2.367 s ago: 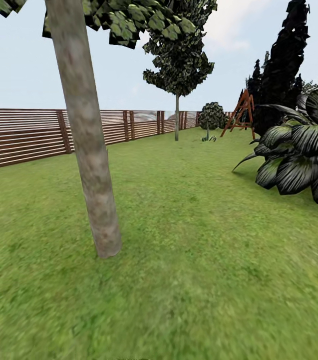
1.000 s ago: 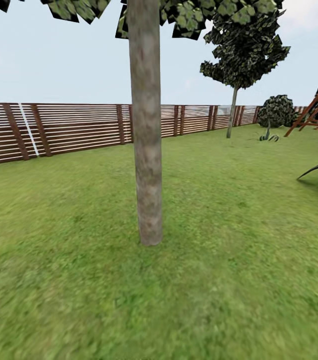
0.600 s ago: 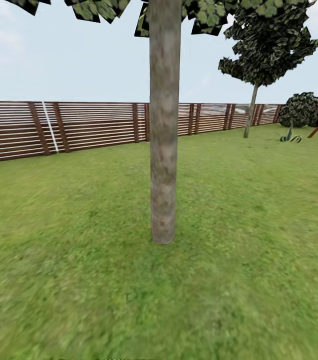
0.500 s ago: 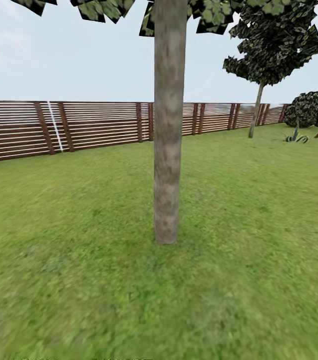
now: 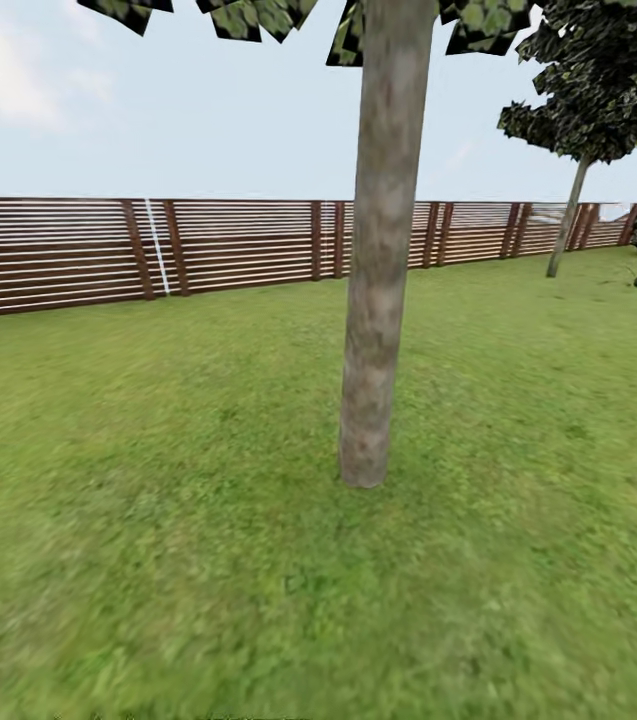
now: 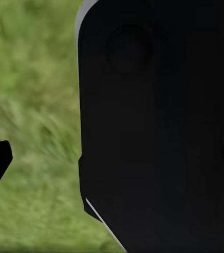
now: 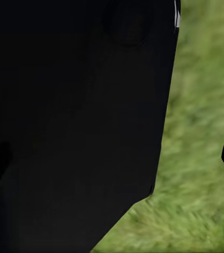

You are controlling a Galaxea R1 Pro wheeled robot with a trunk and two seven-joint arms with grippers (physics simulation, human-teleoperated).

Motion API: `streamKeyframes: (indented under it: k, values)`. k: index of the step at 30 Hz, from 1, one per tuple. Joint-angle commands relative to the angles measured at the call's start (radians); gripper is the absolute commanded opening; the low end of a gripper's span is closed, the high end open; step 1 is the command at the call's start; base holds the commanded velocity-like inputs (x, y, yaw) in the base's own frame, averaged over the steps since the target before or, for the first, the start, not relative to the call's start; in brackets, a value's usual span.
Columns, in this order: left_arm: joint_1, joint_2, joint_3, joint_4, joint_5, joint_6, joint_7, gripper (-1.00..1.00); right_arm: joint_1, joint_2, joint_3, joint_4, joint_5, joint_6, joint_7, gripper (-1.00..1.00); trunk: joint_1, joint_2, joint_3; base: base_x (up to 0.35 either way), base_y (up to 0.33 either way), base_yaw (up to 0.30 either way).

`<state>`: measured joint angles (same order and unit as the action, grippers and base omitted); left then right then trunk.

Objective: Take the three Easter eggs out of the wicker basket on the lawn in the garden, then place them on the lawn next to a single tree (choose any tree) so that all three eggs are next to the same tree and none are left in the basket.

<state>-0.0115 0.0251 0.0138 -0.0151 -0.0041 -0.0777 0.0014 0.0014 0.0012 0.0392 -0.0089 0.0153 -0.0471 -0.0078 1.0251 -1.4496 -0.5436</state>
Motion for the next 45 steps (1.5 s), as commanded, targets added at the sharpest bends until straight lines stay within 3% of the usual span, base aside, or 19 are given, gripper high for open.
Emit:
streamKeyframes:
  k: [1, 45]
  values:
    - [-0.001, 0.0, 0.001, 0.001, 0.0, -0.004, 0.0, 1.0, 0.0, 0.0, 0.004, 0.0, 0.002, -0.002, -0.001, 1.0, 0.0, 0.0, -0.002, 0.0, 0.0, 0.244]
    - [-0.001, 0.0, 0.001, 0.001, 0.0, -0.004, 0.0, 1.0, 0.0, 0.002, 0.009, 0.0, 0.002, -0.002, -0.001, 1.0, 0.0, 0.0, -0.033, 0.0, 0.0, 0.244]
